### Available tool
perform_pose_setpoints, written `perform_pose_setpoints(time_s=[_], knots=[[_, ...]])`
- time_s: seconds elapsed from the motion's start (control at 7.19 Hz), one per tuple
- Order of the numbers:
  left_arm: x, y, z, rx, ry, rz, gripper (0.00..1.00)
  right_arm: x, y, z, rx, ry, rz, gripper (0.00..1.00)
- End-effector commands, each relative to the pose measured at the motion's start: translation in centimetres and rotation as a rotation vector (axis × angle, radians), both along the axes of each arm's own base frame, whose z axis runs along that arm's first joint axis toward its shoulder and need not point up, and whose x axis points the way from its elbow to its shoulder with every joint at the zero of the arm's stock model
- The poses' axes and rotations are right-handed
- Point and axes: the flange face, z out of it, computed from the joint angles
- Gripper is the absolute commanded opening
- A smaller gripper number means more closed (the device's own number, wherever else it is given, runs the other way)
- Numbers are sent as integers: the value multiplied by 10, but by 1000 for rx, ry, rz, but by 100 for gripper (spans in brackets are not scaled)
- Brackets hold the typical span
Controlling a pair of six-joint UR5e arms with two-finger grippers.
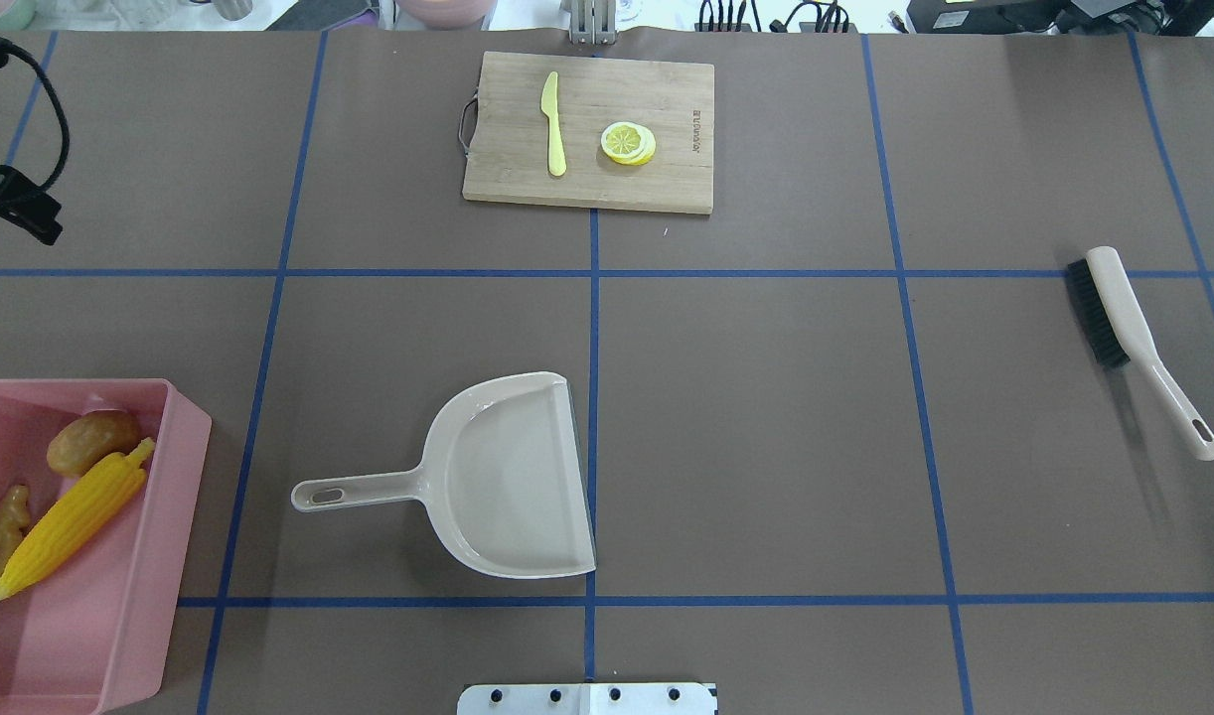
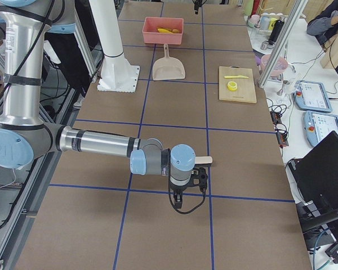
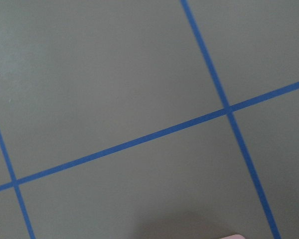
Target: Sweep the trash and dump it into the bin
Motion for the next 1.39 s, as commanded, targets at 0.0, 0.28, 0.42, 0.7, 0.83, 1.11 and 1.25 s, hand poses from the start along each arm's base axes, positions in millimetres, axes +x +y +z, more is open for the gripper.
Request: perform_pose_setpoints(time_s=[0.0, 0.28, 0.42, 0.7, 0.83, 1.11, 1.25], knots=[[-58, 22, 62, -190, 80, -106, 98, 0, 0, 0, -2, 0, 0, 100], [-118, 36, 138, -312, 78, -215, 98, 0, -1, -1, 1, 0, 0, 100], [-132, 38, 158, -334, 127, -239, 98, 0, 0, 0, 0, 0, 0, 100], [-146, 67, 216, -286, 208, -253, 98, 0, 0, 0, 0, 0, 0, 100], [-147, 68, 216, -273, 211, -259, 98, 0, 0, 0, -2, 0, 0, 100], [-164, 74, 220, -296, 226, -295, 98, 0, 0, 0, 0, 0, 0, 100], [-171, 79, 220, -287, 228, -303, 98, 0, 0, 0, -2, 0, 0, 100]])
